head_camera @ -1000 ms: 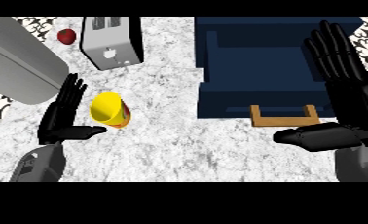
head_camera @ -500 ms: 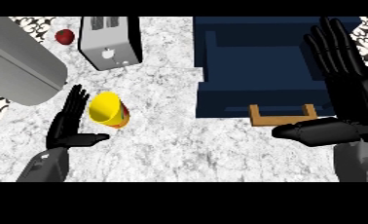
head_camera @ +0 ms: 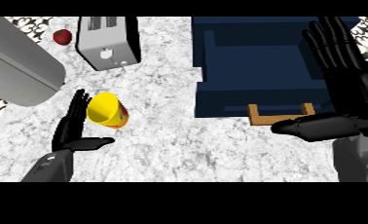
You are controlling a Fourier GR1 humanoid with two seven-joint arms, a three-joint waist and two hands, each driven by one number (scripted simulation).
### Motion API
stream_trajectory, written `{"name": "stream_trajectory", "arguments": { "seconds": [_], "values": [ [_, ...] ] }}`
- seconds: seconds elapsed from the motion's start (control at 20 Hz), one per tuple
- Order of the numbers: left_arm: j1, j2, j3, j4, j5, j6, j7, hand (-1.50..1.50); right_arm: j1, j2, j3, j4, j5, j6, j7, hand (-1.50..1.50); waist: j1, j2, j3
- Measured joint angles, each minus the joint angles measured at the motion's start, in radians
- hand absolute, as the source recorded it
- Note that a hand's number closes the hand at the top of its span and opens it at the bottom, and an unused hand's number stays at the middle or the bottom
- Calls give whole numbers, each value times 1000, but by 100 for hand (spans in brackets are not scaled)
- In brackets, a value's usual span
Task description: Pick up the cup, place it into the drawer and close the drawer
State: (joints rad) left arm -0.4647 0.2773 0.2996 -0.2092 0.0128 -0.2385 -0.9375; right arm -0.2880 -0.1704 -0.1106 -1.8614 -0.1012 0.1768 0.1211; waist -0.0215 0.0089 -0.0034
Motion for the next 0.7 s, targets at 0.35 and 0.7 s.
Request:
{"name": "stream_trajectory", "arguments": {
  "seconds": [0.35,0.7],
  "values": [
    [-36,0,5,45,-10,8,-21,-150,-14,-5,0,0,-8,5,14,-150,-11,5,-1],
    [-73,-29,4,58,-15,-2,-26,-150,-15,-15,-14,3,-18,11,17,-150,-14,5,-1]
  ]
}}
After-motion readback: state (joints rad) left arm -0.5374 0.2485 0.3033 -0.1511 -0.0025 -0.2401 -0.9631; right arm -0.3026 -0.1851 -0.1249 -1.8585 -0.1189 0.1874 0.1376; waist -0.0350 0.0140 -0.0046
